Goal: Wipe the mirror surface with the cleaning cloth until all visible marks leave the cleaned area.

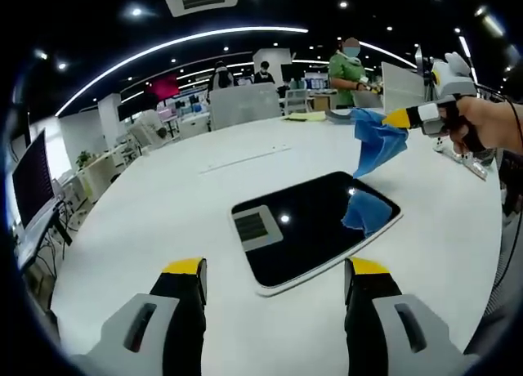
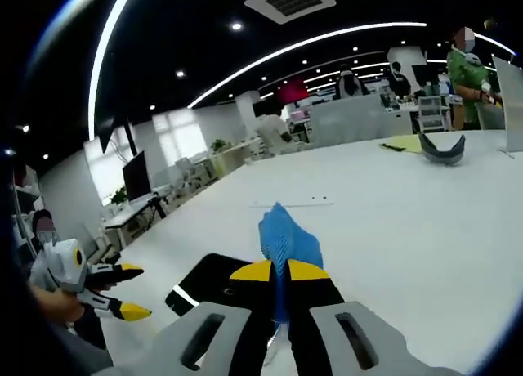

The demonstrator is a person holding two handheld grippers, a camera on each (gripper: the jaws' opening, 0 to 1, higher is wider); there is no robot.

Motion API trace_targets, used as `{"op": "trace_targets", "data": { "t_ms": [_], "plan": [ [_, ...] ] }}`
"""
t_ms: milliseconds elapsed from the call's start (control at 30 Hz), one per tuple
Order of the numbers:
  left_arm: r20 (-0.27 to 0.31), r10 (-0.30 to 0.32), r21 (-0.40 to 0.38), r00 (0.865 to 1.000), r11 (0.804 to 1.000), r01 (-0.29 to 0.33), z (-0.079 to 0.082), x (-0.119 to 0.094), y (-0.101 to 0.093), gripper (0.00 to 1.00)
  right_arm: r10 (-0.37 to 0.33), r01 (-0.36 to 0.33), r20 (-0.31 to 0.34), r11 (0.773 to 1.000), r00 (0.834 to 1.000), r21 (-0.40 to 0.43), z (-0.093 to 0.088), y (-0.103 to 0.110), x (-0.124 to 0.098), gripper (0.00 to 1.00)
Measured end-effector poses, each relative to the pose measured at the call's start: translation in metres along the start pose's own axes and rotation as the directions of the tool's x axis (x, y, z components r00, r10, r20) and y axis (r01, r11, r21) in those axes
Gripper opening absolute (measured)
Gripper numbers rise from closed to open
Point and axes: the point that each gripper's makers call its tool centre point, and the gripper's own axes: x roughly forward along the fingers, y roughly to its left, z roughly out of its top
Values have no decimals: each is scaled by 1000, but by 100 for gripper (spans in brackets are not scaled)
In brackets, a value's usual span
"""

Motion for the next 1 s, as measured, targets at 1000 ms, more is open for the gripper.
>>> {"op": "trace_targets", "data": {
  "t_ms": [1000],
  "plan": [
    [-24, -6, 13, 1000, 1000, 7, -7, 4, -1, 67, -103, 71, -192, 984, 976, -165, -71, -29, -26, 13]
  ]
}}
